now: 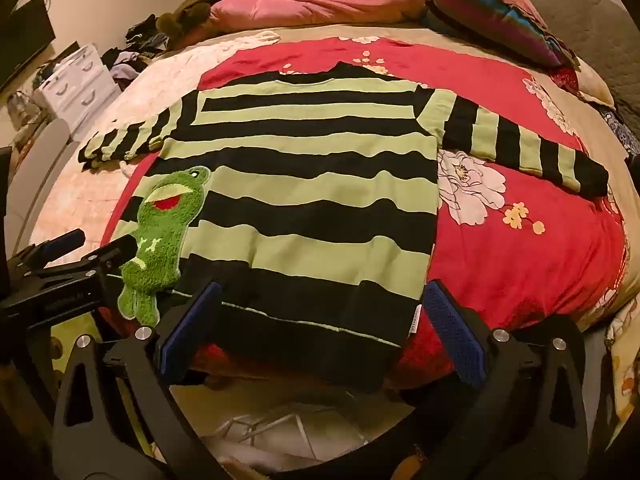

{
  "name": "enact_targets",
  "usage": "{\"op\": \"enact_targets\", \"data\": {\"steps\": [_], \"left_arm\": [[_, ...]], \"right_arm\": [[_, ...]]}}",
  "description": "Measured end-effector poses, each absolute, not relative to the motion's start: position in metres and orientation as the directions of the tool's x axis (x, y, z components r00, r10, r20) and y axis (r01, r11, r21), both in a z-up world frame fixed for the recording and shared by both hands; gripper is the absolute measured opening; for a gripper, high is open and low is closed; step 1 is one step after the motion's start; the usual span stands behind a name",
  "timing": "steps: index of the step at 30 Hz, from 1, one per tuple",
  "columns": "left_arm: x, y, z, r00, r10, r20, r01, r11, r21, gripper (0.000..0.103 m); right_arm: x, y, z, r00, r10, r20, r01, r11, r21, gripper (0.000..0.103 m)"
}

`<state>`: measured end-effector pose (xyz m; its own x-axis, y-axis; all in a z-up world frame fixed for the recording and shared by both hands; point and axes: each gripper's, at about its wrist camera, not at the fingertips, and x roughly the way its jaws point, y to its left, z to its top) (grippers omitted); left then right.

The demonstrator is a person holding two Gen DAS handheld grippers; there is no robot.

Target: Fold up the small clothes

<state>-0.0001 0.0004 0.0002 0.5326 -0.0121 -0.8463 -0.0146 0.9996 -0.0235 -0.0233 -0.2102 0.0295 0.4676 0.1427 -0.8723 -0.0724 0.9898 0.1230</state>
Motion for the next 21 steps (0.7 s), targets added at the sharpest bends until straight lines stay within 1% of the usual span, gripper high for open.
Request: {"op": "enact_targets", "data": {"steps": [21], "left_arm": [[-0.0024,0.0031,-0.0011,0.534,-0.01,-0.846,-0.018,1.0,-0.023,0.099]], "right_arm": [[-0.0252,-0.2068,0.0327,0.487,0.131,-0.864,-0.08,0.991,0.105,0.095]]}}
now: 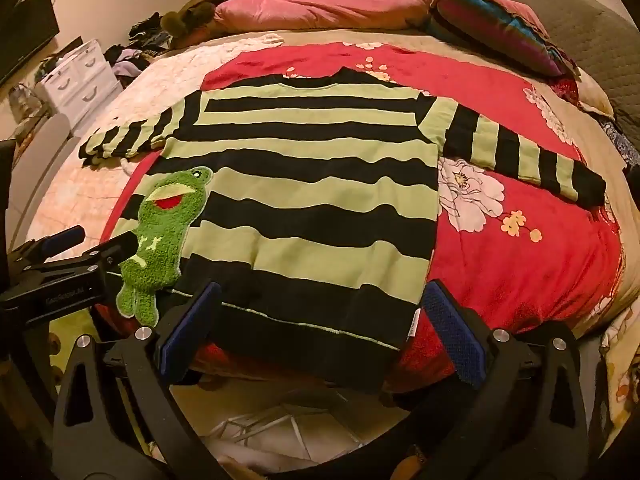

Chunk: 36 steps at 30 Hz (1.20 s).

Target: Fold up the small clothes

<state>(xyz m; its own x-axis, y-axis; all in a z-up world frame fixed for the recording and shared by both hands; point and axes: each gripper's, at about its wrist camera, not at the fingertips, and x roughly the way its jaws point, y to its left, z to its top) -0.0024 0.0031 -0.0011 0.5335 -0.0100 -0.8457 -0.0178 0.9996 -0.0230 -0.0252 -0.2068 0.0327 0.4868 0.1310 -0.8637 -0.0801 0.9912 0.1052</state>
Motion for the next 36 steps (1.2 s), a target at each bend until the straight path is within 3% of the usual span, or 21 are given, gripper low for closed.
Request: {"op": "enact_targets", "data": {"steps": [36], "left_arm": [[0.0,0.0081,0.0012,0.53,-0.009,-0.848,-0.025,0.999,-0.026,0.099]], "right_arm": [[-0.0253,-0.2027,0.0361,0.496,0.122,-0.86,-0.09,0.992,0.089,0.095]]}}
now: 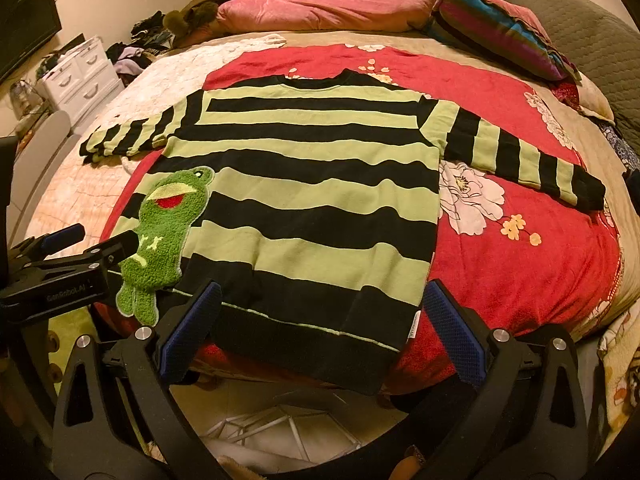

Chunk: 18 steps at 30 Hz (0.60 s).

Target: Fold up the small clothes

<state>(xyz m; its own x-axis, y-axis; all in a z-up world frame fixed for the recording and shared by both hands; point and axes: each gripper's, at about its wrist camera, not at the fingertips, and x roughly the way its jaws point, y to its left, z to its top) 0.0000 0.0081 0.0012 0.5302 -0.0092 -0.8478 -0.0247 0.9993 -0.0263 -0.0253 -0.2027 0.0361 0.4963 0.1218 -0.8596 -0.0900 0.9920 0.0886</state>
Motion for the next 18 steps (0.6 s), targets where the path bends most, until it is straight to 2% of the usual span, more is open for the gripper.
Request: {"op": "enact_targets", "data": {"steps": [18], "left_arm": [[0.0077,0.0143,-0.0009,0.529,0.006,-0.848,-0.046,0.999,-0.021,0.099]], "right_arm": [[-0.0231,-0.203,0.0373,0.505,0.117,-0.855,-0.081,0.993,0.088,0.095]]}}
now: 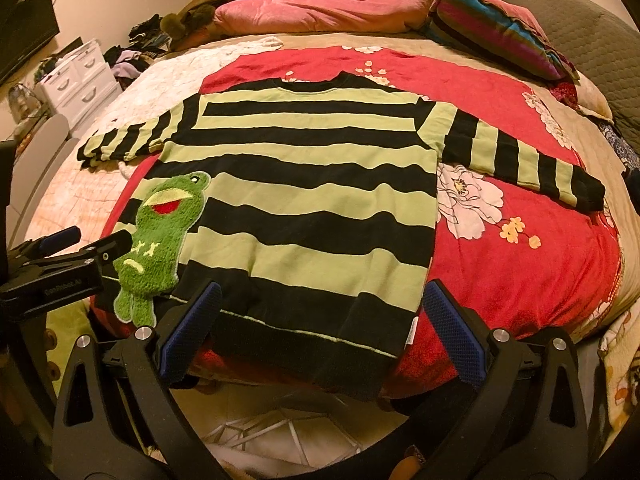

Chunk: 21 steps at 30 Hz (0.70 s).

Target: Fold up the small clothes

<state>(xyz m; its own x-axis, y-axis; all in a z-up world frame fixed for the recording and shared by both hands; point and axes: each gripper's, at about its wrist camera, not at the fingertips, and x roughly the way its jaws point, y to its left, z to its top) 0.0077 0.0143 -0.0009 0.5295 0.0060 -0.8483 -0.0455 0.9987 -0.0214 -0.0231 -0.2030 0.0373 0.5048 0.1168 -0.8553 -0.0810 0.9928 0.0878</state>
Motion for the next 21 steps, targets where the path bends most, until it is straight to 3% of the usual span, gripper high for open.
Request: {"op": "enact_targets", "data": {"steps": [21], "left_arm": [[0.049,0.012,-0.004,0.52,0.01,-0.854,-0.062,0.998,-0.026,0.099]], "right_arm": [[0.03,-0.243,0.044,0.582,0.044,-0.812,0.032,0.997,0.077,0.095]]}}
